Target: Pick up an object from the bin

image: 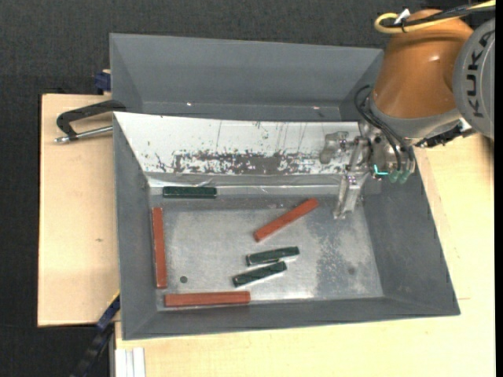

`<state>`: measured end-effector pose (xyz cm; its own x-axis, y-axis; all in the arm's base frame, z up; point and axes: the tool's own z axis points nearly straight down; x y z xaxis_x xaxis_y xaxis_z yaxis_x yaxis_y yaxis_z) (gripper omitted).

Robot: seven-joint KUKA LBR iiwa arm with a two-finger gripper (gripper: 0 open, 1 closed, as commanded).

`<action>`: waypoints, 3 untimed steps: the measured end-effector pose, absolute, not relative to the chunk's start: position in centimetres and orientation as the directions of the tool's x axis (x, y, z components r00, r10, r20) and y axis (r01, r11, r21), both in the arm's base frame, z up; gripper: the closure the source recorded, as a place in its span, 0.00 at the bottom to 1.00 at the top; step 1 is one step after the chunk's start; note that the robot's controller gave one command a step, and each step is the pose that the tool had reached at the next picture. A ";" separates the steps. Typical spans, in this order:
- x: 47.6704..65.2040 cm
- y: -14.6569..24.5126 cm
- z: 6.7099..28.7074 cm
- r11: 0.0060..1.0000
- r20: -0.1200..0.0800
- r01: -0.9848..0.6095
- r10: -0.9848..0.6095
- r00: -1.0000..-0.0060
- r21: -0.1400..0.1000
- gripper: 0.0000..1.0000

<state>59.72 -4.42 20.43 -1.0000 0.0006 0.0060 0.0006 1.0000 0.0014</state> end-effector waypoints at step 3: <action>56.8 -2.3 7.3 0.929 -0.009 -0.371 -0.371 -0.929 -0.001 1.00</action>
Offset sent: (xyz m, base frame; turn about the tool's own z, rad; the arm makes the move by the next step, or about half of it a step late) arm -0.0157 0.0374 -0.1340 -0.2130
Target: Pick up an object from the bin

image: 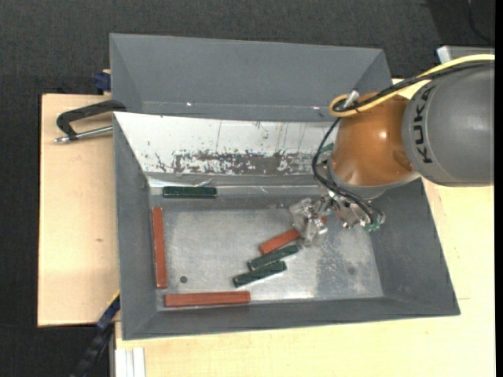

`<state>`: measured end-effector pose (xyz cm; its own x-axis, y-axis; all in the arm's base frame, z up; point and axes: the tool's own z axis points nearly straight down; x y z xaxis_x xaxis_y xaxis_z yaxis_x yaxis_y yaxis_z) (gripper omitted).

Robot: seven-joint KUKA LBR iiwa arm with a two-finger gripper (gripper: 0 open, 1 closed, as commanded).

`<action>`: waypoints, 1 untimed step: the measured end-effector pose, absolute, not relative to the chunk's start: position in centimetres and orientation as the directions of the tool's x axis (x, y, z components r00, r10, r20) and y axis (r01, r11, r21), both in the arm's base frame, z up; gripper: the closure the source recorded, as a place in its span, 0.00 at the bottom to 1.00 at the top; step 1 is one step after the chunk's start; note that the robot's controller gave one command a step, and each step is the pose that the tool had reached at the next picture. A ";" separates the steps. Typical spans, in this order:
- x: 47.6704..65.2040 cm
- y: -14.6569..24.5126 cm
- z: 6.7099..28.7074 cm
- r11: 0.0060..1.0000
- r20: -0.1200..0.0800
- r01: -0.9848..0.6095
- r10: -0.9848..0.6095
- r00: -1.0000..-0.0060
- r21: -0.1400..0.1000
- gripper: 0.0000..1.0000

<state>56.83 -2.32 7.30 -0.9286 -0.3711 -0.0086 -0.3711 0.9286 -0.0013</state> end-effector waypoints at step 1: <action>56.7 -2.4 7.1 0.929 -0.005 -0.371 -0.371 -0.928 -0.001 0.00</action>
Offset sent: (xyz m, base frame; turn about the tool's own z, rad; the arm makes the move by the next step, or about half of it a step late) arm 0.0000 0.0000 0.0000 0.0000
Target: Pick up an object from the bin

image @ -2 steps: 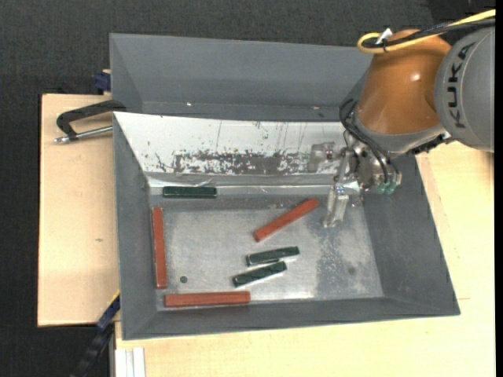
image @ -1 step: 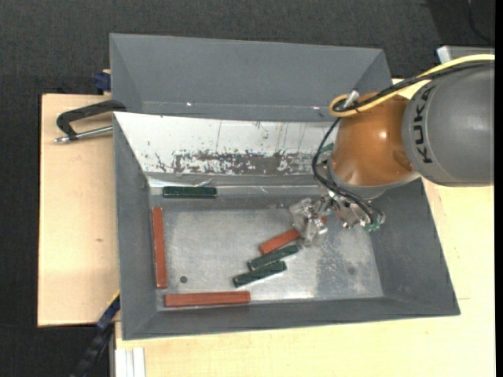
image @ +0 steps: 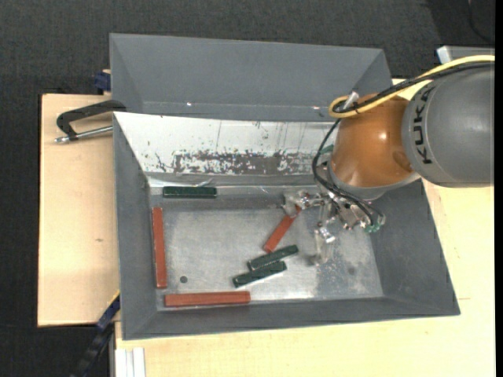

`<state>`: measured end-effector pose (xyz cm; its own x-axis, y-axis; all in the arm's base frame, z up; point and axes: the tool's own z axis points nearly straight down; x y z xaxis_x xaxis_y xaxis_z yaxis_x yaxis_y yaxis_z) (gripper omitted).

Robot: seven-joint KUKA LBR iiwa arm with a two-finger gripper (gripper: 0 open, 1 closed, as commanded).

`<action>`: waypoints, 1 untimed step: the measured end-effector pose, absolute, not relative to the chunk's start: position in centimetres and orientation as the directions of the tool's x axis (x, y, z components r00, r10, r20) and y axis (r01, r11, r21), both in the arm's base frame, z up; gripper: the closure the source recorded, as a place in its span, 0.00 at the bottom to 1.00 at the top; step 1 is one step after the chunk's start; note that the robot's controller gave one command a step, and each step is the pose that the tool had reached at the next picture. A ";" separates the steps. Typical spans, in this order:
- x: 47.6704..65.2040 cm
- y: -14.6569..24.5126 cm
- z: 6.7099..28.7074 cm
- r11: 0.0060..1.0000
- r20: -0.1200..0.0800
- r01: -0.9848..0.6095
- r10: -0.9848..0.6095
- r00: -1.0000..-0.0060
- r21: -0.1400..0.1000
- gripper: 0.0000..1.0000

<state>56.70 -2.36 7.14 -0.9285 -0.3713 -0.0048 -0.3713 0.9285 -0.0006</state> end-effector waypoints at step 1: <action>56.7 -2.4 7.1 0.929 -0.005 -0.371 -0.371 -0.929 -0.001 0.00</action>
Offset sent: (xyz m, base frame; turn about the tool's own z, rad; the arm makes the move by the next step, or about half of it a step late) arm 0.0229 0.0453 -0.0014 0.1927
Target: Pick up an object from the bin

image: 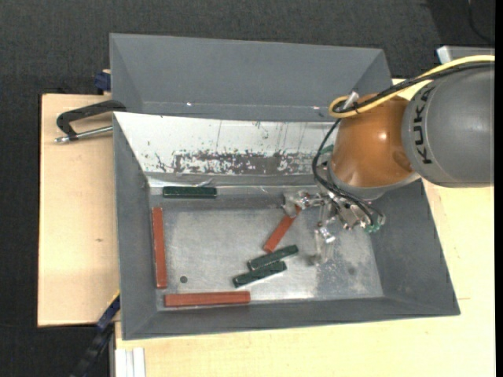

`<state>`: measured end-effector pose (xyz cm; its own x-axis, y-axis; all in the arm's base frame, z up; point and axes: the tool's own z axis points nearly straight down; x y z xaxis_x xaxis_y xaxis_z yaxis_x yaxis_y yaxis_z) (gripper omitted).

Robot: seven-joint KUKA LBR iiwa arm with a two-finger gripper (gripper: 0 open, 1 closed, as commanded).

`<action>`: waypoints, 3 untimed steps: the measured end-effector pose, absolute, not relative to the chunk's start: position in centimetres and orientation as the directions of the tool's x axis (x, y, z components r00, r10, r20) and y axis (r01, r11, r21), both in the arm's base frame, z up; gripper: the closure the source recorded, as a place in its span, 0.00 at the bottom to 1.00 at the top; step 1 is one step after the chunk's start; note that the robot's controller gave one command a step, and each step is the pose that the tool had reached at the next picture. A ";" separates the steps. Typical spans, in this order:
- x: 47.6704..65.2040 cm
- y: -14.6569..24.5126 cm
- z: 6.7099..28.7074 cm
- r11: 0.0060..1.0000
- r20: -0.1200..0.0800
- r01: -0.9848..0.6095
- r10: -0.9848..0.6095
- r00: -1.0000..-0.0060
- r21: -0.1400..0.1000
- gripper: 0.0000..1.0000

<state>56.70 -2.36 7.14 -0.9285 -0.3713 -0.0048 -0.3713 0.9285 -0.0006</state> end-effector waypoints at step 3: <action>57.2 1.5 27.4 0.989 -0.009 -0.146 -0.146 -0.989 0.000 1.00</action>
Offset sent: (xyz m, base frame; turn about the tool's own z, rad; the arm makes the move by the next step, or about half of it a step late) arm 0.0000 0.0000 0.0000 0.0000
